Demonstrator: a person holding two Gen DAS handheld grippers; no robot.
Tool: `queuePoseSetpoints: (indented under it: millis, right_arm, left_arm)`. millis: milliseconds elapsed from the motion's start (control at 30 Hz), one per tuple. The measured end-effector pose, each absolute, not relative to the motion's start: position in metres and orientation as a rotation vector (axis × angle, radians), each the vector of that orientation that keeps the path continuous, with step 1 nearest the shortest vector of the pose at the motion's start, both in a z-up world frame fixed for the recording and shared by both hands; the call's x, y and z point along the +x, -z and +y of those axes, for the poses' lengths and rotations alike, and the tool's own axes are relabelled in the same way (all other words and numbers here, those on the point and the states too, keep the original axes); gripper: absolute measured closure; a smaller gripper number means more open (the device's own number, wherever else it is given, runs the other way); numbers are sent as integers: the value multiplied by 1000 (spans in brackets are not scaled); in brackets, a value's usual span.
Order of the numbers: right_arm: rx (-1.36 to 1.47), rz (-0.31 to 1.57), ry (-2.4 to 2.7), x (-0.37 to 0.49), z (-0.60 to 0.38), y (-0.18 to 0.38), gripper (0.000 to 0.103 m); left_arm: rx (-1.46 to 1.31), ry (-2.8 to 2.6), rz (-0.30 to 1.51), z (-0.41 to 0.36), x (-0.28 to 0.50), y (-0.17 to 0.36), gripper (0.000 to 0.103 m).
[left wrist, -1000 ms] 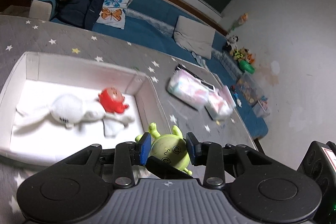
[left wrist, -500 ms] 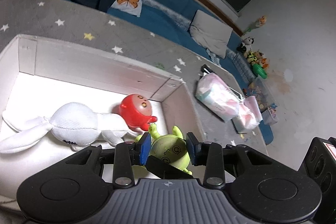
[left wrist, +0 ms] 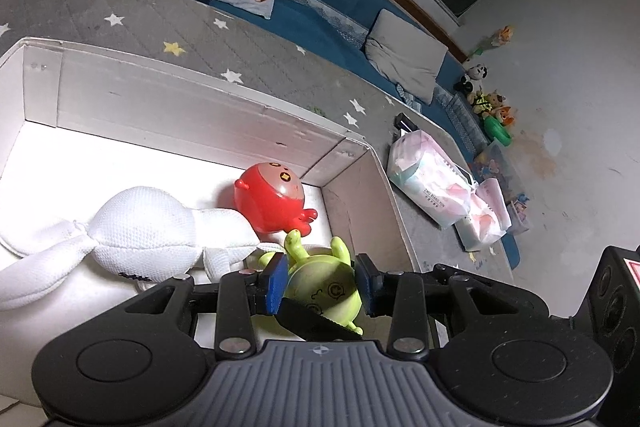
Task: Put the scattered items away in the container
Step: 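Lift the green alien toy with both grippers and carry it into the box, then open both grippers to release the alien toy beside the red toy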
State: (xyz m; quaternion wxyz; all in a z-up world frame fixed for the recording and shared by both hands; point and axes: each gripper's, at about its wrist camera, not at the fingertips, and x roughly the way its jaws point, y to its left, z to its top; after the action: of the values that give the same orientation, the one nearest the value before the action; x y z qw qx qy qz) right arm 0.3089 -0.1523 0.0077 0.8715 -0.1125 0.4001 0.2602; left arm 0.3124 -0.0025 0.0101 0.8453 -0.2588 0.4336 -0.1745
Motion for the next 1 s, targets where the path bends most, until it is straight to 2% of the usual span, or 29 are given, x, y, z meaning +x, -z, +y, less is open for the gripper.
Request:
queuePoseSetpoints:
  millis: [1000]
  right_arm:
    - [-252, 821, -533, 306, -153, -7, 53]
  left_arm:
    - [-589, 395, 907, 4, 307, -12, 64]
